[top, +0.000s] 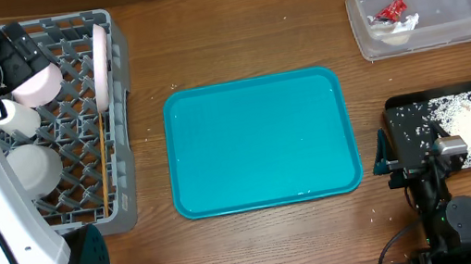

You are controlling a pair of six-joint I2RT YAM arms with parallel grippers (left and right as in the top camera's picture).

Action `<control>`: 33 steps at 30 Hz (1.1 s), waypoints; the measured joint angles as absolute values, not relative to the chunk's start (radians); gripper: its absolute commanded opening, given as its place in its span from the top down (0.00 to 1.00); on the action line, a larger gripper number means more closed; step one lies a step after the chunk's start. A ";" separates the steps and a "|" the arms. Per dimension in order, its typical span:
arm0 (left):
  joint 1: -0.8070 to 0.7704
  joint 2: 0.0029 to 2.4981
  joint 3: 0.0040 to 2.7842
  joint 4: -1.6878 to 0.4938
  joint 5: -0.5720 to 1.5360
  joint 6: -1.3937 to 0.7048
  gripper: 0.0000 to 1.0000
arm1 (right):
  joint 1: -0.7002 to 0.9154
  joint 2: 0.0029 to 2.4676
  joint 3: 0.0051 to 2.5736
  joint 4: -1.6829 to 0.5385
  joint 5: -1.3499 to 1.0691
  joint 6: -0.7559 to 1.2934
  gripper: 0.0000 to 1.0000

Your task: Sort waste into correct bins and load items into the dishwasher

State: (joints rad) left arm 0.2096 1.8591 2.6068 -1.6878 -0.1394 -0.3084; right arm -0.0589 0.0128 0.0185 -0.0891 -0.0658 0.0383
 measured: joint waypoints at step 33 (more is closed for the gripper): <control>0.210 1.859 2.607 -1.688 -0.140 -0.308 0.00 | -0.059 0.013 0.019 -0.088 -0.066 0.033 0.00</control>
State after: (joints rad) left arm 0.2096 1.8591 2.6068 -1.6878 -0.1398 -0.3084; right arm -0.0589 0.0128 0.0185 -0.0883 -0.0658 0.0330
